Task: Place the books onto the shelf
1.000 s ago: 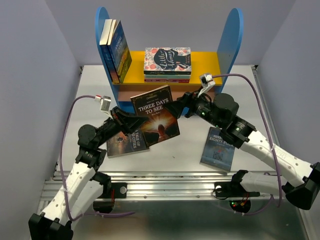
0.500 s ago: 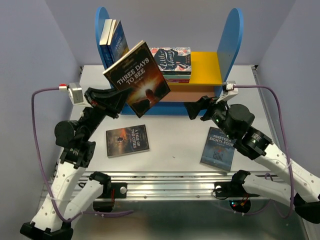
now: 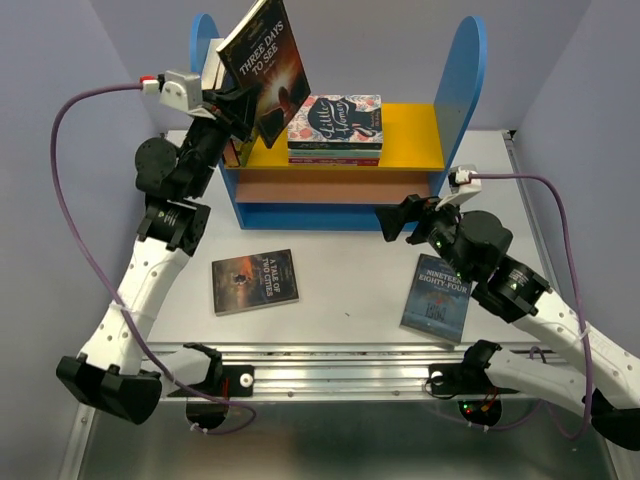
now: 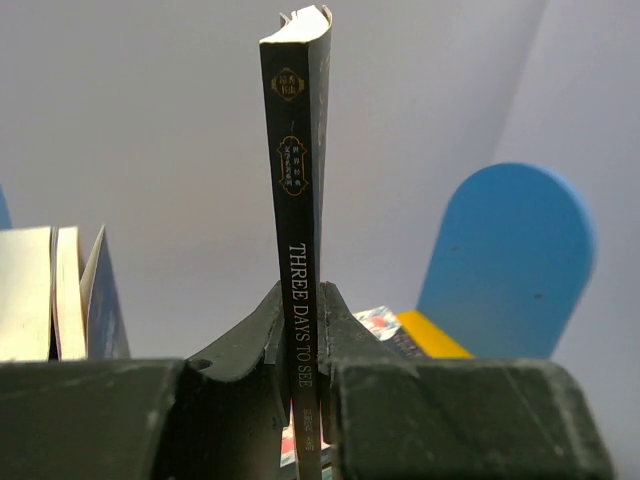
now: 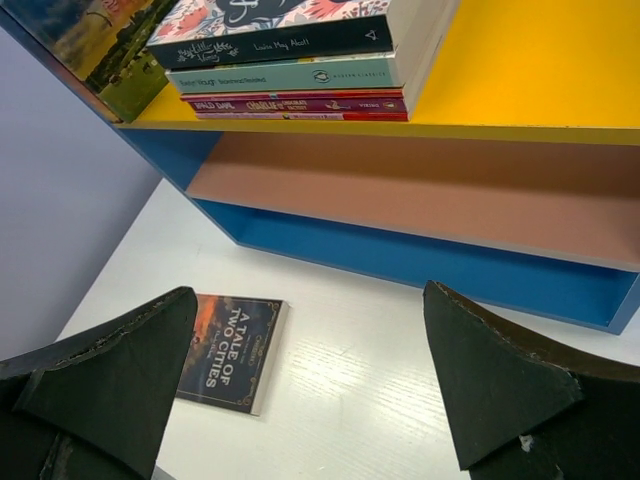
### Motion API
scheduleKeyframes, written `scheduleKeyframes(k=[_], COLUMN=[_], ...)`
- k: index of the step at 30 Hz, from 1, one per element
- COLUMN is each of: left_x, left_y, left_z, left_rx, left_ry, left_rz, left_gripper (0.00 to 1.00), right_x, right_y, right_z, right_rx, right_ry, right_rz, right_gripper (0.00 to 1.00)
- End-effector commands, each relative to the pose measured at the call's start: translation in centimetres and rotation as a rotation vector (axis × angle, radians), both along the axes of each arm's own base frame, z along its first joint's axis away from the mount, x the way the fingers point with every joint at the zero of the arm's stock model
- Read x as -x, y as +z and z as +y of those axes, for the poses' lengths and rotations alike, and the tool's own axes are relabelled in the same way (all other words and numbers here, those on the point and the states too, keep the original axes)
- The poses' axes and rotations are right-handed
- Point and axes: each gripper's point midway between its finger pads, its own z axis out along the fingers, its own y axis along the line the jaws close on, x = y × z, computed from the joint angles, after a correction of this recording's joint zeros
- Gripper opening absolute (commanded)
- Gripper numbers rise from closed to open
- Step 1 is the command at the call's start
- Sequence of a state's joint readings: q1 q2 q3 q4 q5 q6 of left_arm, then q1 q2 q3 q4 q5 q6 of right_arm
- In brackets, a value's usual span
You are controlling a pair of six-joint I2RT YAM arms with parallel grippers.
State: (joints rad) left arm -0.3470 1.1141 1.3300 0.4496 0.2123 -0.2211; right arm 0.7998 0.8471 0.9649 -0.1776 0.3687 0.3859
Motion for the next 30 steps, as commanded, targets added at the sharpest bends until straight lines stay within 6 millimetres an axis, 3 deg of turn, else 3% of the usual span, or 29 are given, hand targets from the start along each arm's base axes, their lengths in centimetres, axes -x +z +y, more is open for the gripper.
scheduleKeyframes(k=[1,5,10,15,25,30], left_x=[0.4,-2.2,-3.1,-3.7,-5.7,-6.7], left_y=[4.7,3.6,2.7,1.8,-1.2,-3.4], left_z=[2.1,3.5,4.3,4.2,4.5,3.6], left_rx=[-0.019,-0.044,-0.049,-0.041,-0.076,-0.128], left_ry=[0.152,0.32,0.398,0.407,0.483,0.518], left_rz=[-0.161,-0.124,-0.105,-0.099,-0.048,-0.007], left_gripper=[0.0,0.0,0.0,0.0,0.0,0.0], right_x=[-0.2,-0.5,-0.7,-0.9,-0.8,-0.8], right_y=[0.3,0.1,-0.7,-1.2,-0.6,-0.9], right_z=[-0.5,-0.7,-0.1,0.5,-0.4,-0.4], right_rx=[0.01,0.021,0.05,0.068,0.069,0.08], right_ry=[-0.023,-0.038,-0.019,-0.001,-0.03,-0.032], right_rz=[-0.021,-0.019,-0.007,0.003,-0.02,-0.017], right_gripper=[1.0,1.0,1.0,1.0,1.0,1.0])
